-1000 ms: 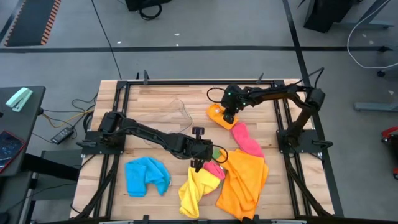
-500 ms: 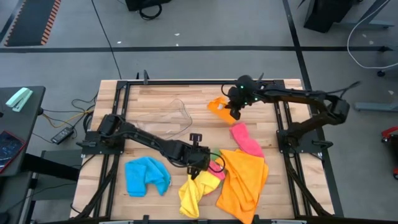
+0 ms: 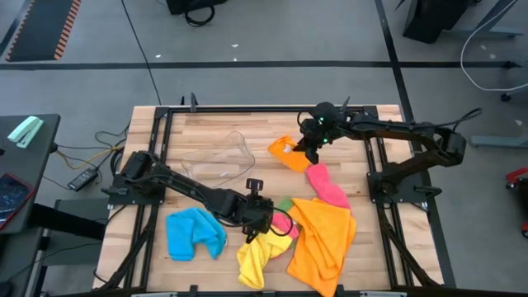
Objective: Fold microfiber towels
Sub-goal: Put the folded orange microfiber towel into the transparent bin
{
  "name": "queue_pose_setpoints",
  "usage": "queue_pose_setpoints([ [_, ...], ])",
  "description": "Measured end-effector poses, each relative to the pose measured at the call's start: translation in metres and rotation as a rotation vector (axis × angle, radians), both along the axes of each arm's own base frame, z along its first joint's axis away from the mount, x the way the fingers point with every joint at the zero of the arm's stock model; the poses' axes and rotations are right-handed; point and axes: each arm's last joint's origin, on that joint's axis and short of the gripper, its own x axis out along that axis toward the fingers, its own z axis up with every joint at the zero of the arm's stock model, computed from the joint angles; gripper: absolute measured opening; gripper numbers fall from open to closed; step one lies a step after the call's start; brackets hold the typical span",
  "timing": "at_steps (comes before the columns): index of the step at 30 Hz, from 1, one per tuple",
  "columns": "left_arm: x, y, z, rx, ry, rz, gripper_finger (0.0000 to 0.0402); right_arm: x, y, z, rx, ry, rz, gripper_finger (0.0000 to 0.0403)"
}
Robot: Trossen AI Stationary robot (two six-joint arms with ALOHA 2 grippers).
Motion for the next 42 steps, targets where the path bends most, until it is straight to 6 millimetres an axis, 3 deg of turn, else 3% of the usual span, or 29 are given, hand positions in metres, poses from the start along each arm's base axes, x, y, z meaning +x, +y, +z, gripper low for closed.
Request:
queue_pose_setpoints([
  [5,-0.019,0.013,0.018,0.024,0.053,0.074,0.0024,0.006,0.014,0.012,-0.011,-0.046,0.06,0.001],
  [9,-0.026,0.034,0.017,0.114,0.142,0.167,0.0019,0.005,0.02,0.018,-0.032,-0.064,0.079,0.001],
  [19,-0.034,0.123,-0.024,0.174,0.324,0.366,0.0015,0.005,0.02,0.02,-0.057,-0.065,0.079,0.0012],
  [24,-0.033,0.152,-0.028,0.155,0.327,0.407,0.0011,0.005,0.02,0.02,-0.064,-0.065,0.083,0.0013],
  [34,-0.005,0.187,-0.027,-0.026,0.11,0.274,0.0015,0.001,0.023,0.02,-0.056,-0.041,0.09,0.0014],
  [42,0.009,0.198,-0.018,-0.026,-0.057,0.214,0.0016,-0.016,0.03,0.038,-0.08,-0.08,0.092,0.0014],
])
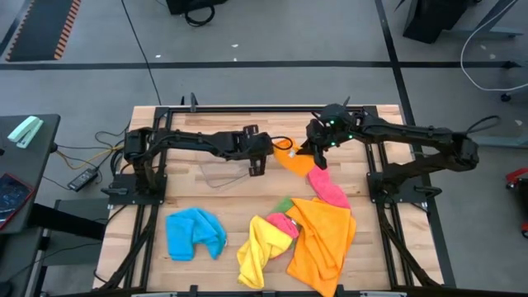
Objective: Fold microfiber towels
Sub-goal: Put the folded orange microfiber towel into the transparent bin
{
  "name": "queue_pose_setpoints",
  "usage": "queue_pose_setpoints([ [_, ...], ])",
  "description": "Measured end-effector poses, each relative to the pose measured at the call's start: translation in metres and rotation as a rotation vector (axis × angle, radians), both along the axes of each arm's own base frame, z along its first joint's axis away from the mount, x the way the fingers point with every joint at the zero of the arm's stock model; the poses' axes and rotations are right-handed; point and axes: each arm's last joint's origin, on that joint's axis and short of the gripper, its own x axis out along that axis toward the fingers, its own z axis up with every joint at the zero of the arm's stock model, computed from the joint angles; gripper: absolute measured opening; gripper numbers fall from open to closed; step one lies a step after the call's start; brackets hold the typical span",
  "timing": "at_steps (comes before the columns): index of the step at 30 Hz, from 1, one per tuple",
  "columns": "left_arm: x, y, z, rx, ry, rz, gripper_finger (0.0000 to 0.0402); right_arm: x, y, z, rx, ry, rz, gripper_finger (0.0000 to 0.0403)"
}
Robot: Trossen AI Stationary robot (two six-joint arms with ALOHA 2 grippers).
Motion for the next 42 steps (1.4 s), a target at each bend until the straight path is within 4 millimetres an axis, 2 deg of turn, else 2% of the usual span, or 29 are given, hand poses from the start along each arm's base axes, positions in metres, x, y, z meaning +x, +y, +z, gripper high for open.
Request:
queue_pose_setpoints([
  [7,0.019,0.007,-0.004,0.079,-0.115,-0.068,0.0011,-0.018,0.007,0.014,-0.018,-0.022,-0.01,0.0014],
  [10,0.018,0.007,-0.005,0.093,-0.092,-0.088,0.0006,-0.021,0.008,0.017,-0.03,-0.022,-0.024,0.0014],
  [14,0.009,0.0,0.015,0.103,-0.108,-0.088,0.0011,-0.021,0.008,0.016,-0.031,-0.016,-0.026,0.0014],
  [18,-0.009,-0.015,0.042,0.114,-0.099,-0.063,0.0018,-0.019,0.007,0.014,-0.029,-0.011,-0.025,0.0014],
  [22,-0.028,-0.031,0.066,0.084,-0.106,-0.059,0.0007,-0.007,0.005,0.012,-0.022,-0.049,-0.026,0.0014],
  [26,-0.04,-0.046,0.076,0.061,-0.095,-0.068,0.0011,0.012,0.002,0.006,-0.017,-0.099,-0.018,0.0013],
  [29,-0.045,-0.052,0.074,0.057,-0.068,-0.065,0.0019,0.023,-0.002,0.001,-0.009,-0.124,-0.026,0.0013],
  [37,-0.064,-0.048,0.023,0.049,-0.038,-0.029,0.0007,0.037,-0.013,-0.007,-0.005,-0.17,-0.04,0.0012],
  [42,-0.083,-0.048,0.011,0.04,-0.073,0.009,0.0023,0.048,-0.018,-0.01,0.015,-0.231,-0.05,0.0012],
])
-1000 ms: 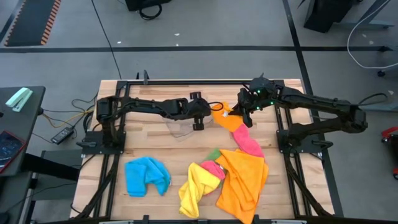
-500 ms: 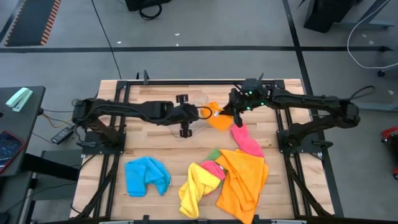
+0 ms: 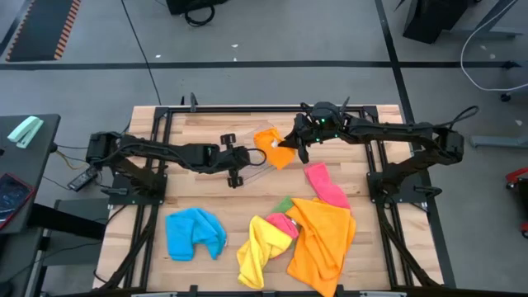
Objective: Fold microfiber towels
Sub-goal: Put the folded orange microfiber towel into the transparent bin
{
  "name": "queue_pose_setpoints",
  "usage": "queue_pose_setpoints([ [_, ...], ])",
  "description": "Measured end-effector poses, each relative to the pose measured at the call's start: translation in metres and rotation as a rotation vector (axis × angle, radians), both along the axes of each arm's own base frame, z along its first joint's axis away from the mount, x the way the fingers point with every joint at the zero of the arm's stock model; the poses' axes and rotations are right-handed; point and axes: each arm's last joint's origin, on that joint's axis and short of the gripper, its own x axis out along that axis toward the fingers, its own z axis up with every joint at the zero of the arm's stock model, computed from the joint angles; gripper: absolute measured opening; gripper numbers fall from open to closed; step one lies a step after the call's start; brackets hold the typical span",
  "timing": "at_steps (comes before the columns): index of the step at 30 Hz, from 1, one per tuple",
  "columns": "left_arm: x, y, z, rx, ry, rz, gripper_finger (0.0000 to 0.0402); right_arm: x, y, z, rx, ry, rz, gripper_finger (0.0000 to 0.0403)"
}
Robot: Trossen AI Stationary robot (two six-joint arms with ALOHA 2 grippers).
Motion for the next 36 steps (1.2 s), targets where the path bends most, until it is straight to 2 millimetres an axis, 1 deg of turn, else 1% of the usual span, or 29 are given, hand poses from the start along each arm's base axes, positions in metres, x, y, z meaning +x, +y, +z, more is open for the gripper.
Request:
queue_pose_setpoints([
  [3,-0.012,-0.001,0.003,-0.009,-0.047,0.018,0.0017,0.008,-0.003,-0.004,0.012,-0.016,0.004,0.0012],
  [6,-0.027,-0.004,0.01,-0.016,-0.092,0.021,0.0007,0.021,-0.008,-0.002,0.014,-0.024,0.005,0.0012],
  [7,-0.03,-0.004,0.015,-0.021,-0.131,0.026,0.0006,0.026,-0.009,0.0,0.014,-0.029,0.007,0.0012],
  [9,-0.042,-0.007,0.016,-0.023,-0.138,0.028,0.0008,0.038,-0.01,0.001,0.016,-0.029,0.019,0.0012],
  [11,-0.049,-0.009,0.021,-0.026,-0.2,0.023,0.0016,0.048,-0.012,0.002,0.025,-0.021,0.034,0.0012],
  [13,-0.058,-0.01,0.018,-0.028,-0.207,0.035,0.0023,0.062,-0.01,0.004,0.023,-0.031,0.052,0.0012],
  [15,-0.064,-0.012,0.016,-0.03,-0.228,0.031,0.0026,0.07,-0.012,0.003,0.034,-0.002,0.058,0.0012],
  [16,-0.067,-0.012,0.015,-0.027,-0.236,0.035,0.0025,0.078,-0.011,0.005,0.031,-0.015,0.066,0.0012],
  [18,-0.074,-0.014,0.013,-0.028,-0.246,0.047,0.0018,0.085,-0.012,0.002,0.042,0.008,0.064,0.0012],
  [20,-0.08,-0.014,0.013,-0.016,-0.278,0.062,0.001,0.096,-0.012,0.002,0.04,-0.007,0.065,0.0012],
  [21,-0.084,-0.015,0.009,-0.009,-0.262,0.072,0.0007,0.099,-0.013,-0.001,0.052,0.009,0.07,0.0012],
  [23,-0.089,-0.014,0.011,0.003,-0.313,0.106,0.0006,0.107,-0.015,-0.004,0.059,0.008,0.062,0.0012],
  [24,-0.094,-0.015,0.008,0.012,-0.301,0.123,0.0007,0.111,-0.016,-0.007,0.067,0.022,0.066,0.0012],
  [26,-0.1,-0.016,0.011,0.025,-0.35,0.164,0.0015,0.118,-0.018,-0.01,0.08,0.022,0.059,0.0012],
  [30,-0.115,-0.018,0.011,0.054,-0.371,0.249,0.0026,0.131,-0.021,-0.02,0.114,0.045,0.051,0.0012],
  [36,-0.13,-0.021,0.013,0.038,-0.366,0.288,0.0011,0.147,-0.02,-0.035,0.22,0.077,0.016,0.0012],
])
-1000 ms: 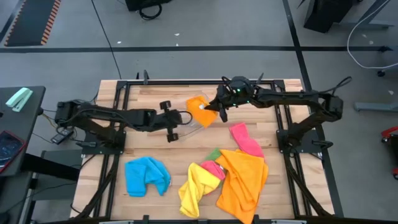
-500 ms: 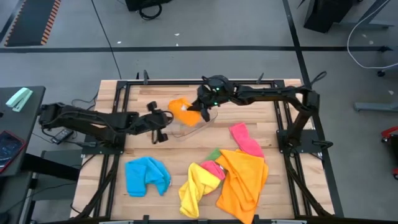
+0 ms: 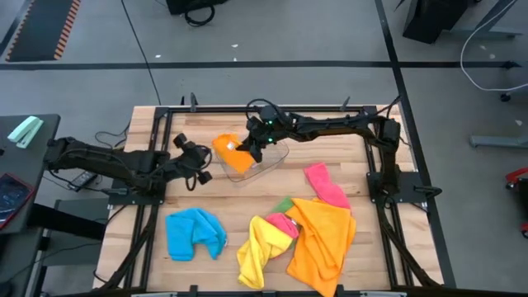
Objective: Fold microfiber towels
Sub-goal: Put the folded orange microfiber towel into the transparent bin
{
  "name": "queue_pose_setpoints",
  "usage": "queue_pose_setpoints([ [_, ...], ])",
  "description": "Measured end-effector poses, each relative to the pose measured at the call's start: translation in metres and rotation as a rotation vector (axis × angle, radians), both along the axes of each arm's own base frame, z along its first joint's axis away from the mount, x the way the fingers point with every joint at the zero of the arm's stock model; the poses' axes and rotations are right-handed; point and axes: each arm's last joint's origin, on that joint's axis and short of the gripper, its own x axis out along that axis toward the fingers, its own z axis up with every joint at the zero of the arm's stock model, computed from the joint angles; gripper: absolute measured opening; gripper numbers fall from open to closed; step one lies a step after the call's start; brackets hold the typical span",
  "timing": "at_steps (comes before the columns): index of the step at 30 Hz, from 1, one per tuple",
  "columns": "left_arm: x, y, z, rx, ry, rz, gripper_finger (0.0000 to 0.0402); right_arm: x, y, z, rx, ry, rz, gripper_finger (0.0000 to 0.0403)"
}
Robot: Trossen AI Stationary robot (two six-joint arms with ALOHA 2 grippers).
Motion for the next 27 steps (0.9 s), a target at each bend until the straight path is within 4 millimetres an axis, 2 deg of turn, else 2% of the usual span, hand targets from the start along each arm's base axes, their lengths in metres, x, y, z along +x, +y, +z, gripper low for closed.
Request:
queue_pose_setpoints([
  [5,-0.001,-0.003,0.004,-0.009,-0.04,-0.013,0.0009,0.011,0.002,-0.015,0.08,0.041,-0.033,0.0012],
  [12,-0.003,-0.009,0.003,-0.015,-0.033,-0.04,0.0036,0.014,0.003,-0.039,0.204,0.149,-0.093,0.0012],
  [20,-0.004,-0.011,0.001,-0.03,-0.029,-0.044,0.002,0.009,0.003,-0.047,0.249,0.252,-0.155,0.0012],
  [27,-0.004,-0.011,0.001,-0.029,-0.026,-0.044,0.001,0.01,0.004,-0.047,0.263,0.254,-0.209,0.0012],
])
